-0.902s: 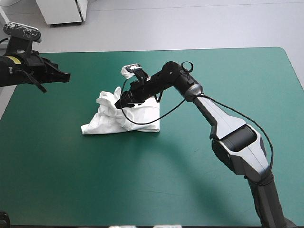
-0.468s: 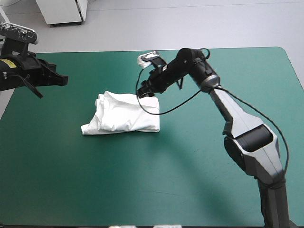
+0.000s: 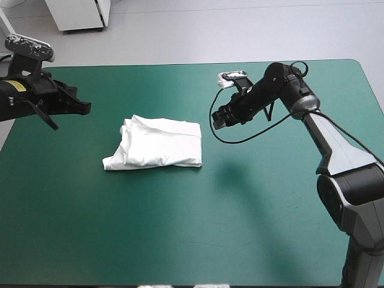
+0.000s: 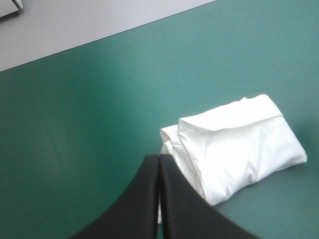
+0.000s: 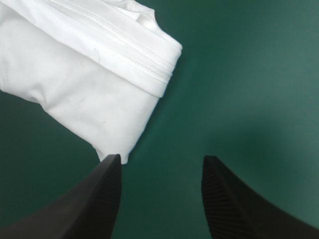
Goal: Fold the cloth
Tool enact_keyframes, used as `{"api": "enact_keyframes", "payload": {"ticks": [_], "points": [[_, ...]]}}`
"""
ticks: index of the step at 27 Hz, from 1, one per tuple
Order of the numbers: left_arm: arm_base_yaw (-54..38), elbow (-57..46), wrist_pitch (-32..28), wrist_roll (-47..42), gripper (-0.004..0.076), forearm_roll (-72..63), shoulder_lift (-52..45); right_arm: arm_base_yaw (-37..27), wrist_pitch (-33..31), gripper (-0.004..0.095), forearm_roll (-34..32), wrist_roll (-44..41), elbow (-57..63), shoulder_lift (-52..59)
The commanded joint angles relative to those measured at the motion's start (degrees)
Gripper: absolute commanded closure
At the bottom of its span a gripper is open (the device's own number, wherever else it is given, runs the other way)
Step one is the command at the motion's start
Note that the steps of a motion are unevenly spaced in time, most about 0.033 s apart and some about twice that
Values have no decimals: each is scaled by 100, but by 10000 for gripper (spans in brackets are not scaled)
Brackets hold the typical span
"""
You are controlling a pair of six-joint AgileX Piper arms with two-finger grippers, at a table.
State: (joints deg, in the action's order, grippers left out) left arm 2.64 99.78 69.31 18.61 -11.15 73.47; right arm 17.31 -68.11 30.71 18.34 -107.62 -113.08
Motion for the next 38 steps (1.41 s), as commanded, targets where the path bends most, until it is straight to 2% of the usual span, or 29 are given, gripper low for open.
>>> {"api": "enact_keyframes", "payload": {"ticks": [1, 10, 20, 32, 34, 36, 37, 38], "points": [[40, 132, -374, -30, 733, -143, -157, 0, 262, 429, 631, 208, -88, -18], [40, 132, -396, -30, 733, -93, -157, 33, 219, 427, 1283, 436, -99, -728], [40, 132, -481, -30, 733, -54, -138, 189, 349, 425, 1719, 633, -122, -1099], [40, 132, -447, -30, 733, 15, -138, 561, 475, 426, 1743, 619, -572, -1525], [40, 132, -421, -30, 733, 15, -138, 566, 464, 482, 1668, 562, -572, -1590], [40, 132, -412, -30, 733, 15, -138, 566, 442, 662, 1629, 631, -572, -1632], [40, 132, -398, -30, 733, 15, -138, 566, 442, 810, 1550, 716, -572, -1632], [40, 132, -398, -30, 733, 15, -138, 566, 442, 897, 1508, 792, -572, -1632]]}}
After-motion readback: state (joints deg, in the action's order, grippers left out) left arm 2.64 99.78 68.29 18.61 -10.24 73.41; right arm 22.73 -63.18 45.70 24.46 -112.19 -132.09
